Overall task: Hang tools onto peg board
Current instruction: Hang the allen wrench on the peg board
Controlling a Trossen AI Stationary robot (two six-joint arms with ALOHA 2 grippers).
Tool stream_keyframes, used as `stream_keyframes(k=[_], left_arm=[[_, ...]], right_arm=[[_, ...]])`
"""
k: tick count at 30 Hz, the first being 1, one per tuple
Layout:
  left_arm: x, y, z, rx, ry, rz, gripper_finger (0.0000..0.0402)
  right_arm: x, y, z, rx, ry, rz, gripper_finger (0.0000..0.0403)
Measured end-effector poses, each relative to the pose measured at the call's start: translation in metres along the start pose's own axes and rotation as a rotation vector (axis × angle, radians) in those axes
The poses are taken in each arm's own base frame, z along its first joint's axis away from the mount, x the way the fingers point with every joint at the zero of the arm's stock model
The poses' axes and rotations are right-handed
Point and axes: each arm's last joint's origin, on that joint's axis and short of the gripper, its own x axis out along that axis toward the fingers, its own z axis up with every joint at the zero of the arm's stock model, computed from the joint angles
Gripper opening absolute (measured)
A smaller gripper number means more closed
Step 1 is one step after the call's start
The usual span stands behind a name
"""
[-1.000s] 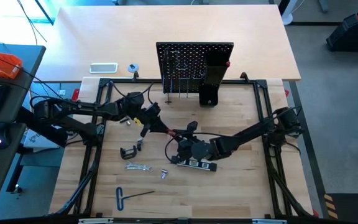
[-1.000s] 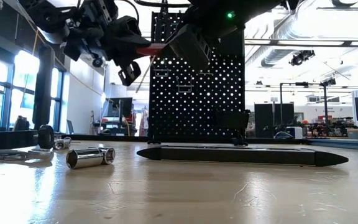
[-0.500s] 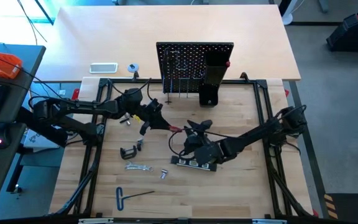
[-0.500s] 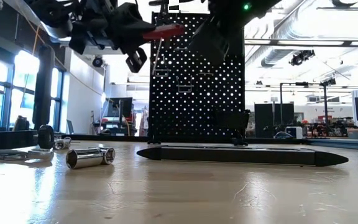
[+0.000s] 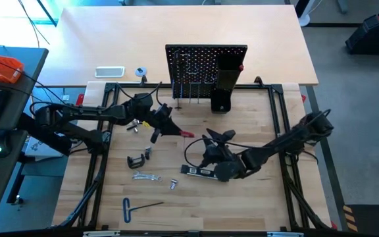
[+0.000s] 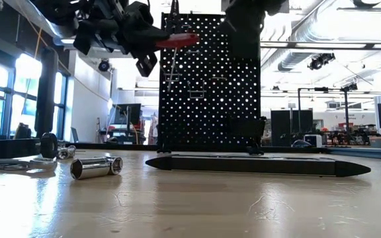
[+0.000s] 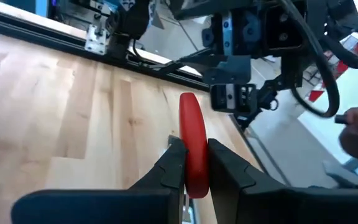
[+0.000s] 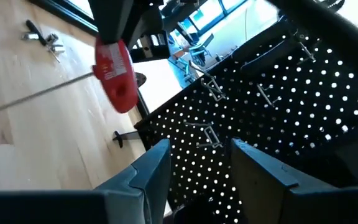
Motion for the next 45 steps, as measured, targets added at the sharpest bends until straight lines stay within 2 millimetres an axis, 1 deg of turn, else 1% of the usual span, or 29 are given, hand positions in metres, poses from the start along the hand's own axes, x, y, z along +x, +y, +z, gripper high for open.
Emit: stream_keyframes(k=[3,7,11,18,22,28,31,35,40,45], left_arm=[[-0.002,-0.001,0.003,0.055,-0.025,0.037,0.0035],[-0.004,-0.003,0.011,0.153,-0.067,0.089,0.0035],[-0.001,-0.01,0.029,0.279,-0.125,0.141,0.0035],[0.001,-0.021,0.058,0.5,-0.18,0.298,0.0035],[-0.002,-0.025,0.08,0.636,-0.222,0.427,0.0035],[-0.01,-0.03,0.11,0.822,-0.242,0.667,0.0035],[-0.015,-0.032,0.124,0.858,-0.222,0.766,0.0035],[-0.018,-0.028,0.141,0.852,-0.2,0.824,0.0035],[-0.017,-0.013,0.16,0.813,-0.149,0.857,0.0035],[-0.01,0.0,0.171,0.783,-0.095,0.873,0.0035]], right_arm=[[-0.008,-0.002,-0.004,0.028,0.003,0.007,0.0158],[-0.018,0.003,-0.015,0.057,0.014,0.038,0.0158],[-0.026,0.007,-0.028,0.134,0.049,0.11,0.0158],[-0.038,0.007,-0.051,0.252,0.17,0.208,0.0158],[-0.041,0.008,-0.06,0.287,0.209,0.221,0.0158],[-0.042,0.013,-0.073,0.31,0.228,0.22,0.0158],[-0.042,0.016,-0.079,0.323,0.235,0.216,0.0158],[-0.041,0.02,-0.085,0.338,0.228,0.216,0.0158],[-0.036,0.023,-0.085,0.345,0.214,0.215,0.0158],[-0.035,0.025,-0.082,0.34,0.195,0.224,0.0158]])
